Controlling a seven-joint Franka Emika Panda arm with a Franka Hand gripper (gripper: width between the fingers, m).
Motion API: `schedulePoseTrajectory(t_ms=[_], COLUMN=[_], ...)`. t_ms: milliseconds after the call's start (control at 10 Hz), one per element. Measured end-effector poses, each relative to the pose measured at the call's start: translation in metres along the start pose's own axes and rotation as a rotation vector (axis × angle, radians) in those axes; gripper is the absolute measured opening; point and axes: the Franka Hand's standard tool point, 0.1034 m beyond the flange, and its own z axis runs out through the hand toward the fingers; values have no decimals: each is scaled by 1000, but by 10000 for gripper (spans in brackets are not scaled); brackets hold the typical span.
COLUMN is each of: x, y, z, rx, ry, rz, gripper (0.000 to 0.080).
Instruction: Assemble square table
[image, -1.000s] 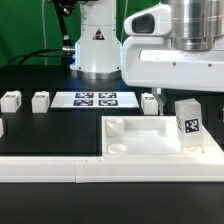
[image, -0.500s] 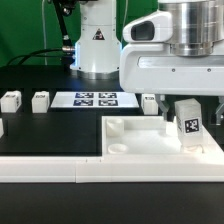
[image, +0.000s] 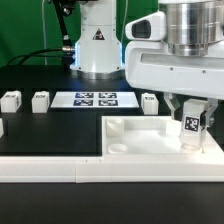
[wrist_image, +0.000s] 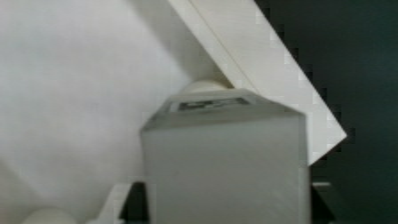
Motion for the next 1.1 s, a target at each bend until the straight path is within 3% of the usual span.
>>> schedulePoseTrajectory(t_ms=[200, 400, 500, 600, 900, 1000, 1100], x=[1, 4, 6, 5, 3, 2, -4], y=[1, 6, 7, 13, 13, 11, 4], z=[0, 2, 3, 3, 4, 4, 2], rx=[1, 20, 48, 102, 108, 106, 97], ry=[-3, -47, -82, -124, -124, -115, -71], rz=[232, 577, 751, 991, 971, 928, 702], gripper=[290, 290, 290, 290, 300, 487, 613])
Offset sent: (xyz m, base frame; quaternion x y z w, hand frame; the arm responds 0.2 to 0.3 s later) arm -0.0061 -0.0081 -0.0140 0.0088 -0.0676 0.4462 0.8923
